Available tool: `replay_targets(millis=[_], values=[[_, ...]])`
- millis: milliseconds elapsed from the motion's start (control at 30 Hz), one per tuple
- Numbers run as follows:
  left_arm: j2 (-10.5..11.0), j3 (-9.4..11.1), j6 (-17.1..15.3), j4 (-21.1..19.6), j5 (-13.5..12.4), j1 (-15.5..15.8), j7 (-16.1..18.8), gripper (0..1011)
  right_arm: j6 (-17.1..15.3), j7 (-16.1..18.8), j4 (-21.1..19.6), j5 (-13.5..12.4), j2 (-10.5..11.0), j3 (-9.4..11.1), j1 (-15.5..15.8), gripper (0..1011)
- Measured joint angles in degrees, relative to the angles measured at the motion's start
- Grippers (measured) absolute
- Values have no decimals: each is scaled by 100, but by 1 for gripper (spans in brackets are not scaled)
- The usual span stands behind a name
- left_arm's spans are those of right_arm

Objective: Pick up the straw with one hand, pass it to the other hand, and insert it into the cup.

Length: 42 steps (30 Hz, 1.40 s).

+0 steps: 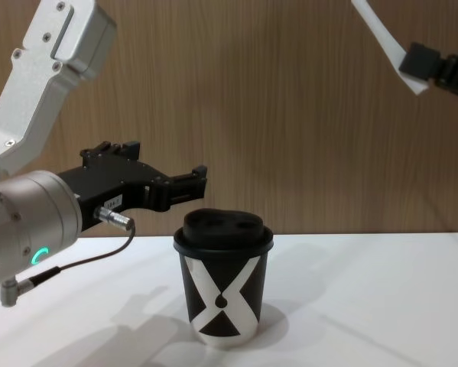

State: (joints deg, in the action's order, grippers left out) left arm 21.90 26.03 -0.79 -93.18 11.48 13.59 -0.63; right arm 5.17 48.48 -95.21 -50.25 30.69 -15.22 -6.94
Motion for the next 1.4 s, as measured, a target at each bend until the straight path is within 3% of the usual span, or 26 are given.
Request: replay_targets(millis=[367, 867, 1400], values=[[0, 0, 0, 0, 0, 0, 0, 1000, -213, 31, -46, 18, 43, -247, -147, 0], [0, 0, 0, 0, 0, 0, 0, 1000, -528, 66, 499, 211, -134, -729, -825, 0], [0, 0, 0, 0, 0, 0, 0, 1000, -630, 164, 872, 215, -267, -939, -1199, 0]])
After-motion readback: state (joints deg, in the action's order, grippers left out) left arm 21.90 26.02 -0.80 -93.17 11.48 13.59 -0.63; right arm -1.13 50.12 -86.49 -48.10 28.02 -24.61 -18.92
